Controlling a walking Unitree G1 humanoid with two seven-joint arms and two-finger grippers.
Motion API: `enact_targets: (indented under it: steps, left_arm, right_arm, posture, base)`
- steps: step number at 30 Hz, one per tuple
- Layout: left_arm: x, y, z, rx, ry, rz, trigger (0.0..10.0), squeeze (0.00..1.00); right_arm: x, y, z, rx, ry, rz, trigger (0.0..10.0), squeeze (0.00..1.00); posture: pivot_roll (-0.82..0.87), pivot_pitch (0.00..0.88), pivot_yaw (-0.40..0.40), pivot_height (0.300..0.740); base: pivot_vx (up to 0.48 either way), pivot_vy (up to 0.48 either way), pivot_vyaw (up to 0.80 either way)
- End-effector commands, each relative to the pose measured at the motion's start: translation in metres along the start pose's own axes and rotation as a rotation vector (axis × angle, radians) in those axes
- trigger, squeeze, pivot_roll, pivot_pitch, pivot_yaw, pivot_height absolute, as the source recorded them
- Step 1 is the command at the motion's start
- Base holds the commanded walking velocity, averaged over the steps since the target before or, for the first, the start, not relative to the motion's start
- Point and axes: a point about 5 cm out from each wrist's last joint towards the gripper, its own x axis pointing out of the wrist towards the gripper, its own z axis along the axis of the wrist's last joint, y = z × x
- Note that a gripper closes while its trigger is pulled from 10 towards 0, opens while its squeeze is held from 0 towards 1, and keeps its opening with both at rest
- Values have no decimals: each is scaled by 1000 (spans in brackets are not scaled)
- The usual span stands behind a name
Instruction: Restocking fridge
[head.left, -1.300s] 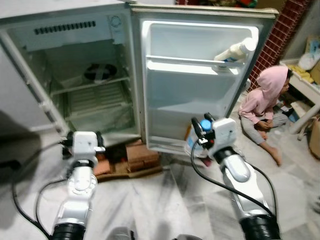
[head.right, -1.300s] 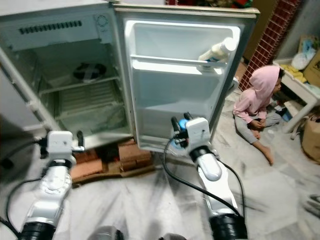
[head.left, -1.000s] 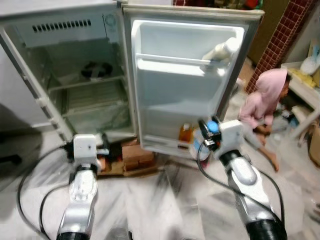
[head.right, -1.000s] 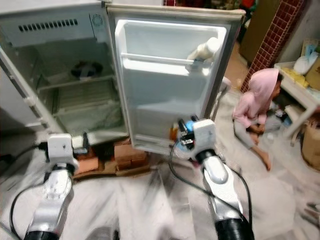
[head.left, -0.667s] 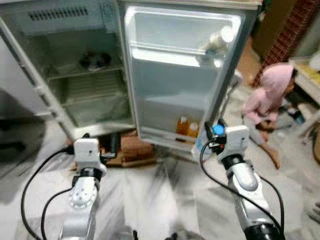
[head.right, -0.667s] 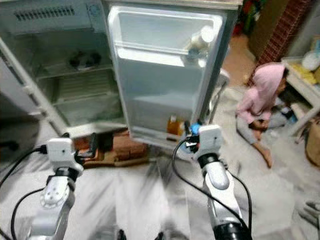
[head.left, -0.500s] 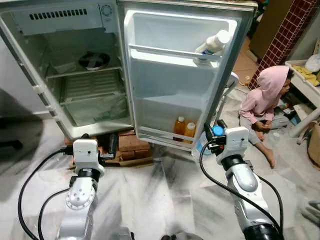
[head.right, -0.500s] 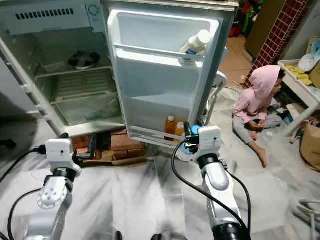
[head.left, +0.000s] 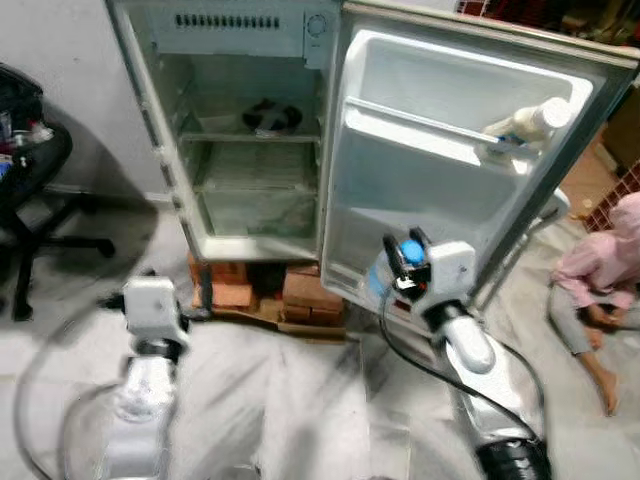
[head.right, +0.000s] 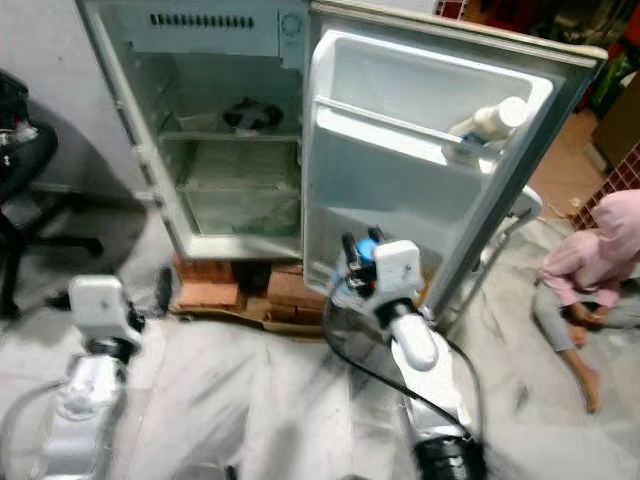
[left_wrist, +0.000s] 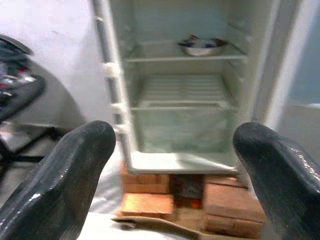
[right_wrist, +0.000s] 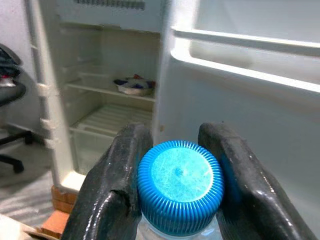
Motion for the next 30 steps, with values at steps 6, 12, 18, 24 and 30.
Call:
enact_targets:
  steps: [6,12,18,24,30]
  left_arm:
    - [2,-2,3,10,-10,-21,10000,0]
    - [3,-4,4,8,-11,-27,10000,0]
    - [4,-6,5,6,-12,-31,10000,0]
    - [4,-6,5,2,-8,-30,10000,0]
    - [5,-9,6,-4,-8,-39,10000,0]
  right_arm:
    - [3,-7,5,1,-26,-29,10000,0]
    - [4,-7,5,-2,-23,-28,10000,0]
    - [4,-7,4,-5,-19,-31,10000,0]
    - [4,-7,3,-5,-13,-27,10000,0]
    - [4,-7,2,-6,-9,-23,10000,0]
  posture:
    - [99,49,-49,740]
    - [96,57,-48,740]
    - [96,59,-48,740]
    - [96,60,-46,740]
    - [94,66,-47,740]
  base:
    - [411,0,0]
    - [398,0,0]
    - [396,0,0]
    - [278,391,0]
    - [42,61,0]
